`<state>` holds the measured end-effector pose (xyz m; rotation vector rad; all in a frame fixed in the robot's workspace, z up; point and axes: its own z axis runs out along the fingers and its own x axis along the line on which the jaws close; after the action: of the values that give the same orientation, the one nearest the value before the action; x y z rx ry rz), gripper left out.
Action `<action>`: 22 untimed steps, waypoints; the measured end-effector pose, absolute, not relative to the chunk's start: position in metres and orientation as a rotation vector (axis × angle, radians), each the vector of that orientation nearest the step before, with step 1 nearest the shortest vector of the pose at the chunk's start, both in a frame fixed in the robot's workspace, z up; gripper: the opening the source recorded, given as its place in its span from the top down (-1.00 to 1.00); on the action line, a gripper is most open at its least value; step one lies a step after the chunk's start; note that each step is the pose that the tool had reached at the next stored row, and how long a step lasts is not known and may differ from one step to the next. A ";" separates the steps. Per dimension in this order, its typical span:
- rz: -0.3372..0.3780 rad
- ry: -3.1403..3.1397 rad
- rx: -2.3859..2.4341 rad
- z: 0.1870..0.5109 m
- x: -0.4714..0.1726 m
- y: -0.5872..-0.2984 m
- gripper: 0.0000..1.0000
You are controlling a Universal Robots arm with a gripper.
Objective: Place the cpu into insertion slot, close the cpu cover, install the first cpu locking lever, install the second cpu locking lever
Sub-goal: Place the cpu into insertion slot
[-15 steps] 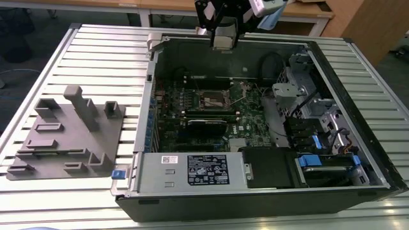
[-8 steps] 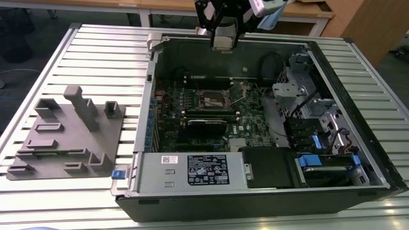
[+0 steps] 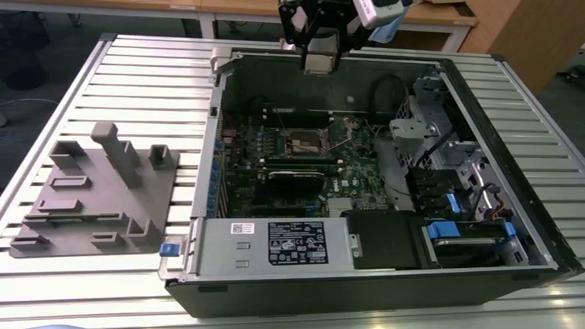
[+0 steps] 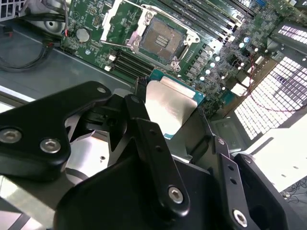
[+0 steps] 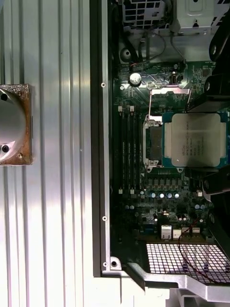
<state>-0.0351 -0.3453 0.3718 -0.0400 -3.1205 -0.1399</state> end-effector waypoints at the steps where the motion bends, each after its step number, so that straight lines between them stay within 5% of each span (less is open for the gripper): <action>1: -0.140 -3.121 -0.040 0.372 -0.035 -0.345 -0.07; 22: -0.140 -3.121 -0.040 0.366 -0.035 -0.345 -0.07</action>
<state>-0.0354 -0.3452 0.3655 -0.0399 -3.1214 -0.1401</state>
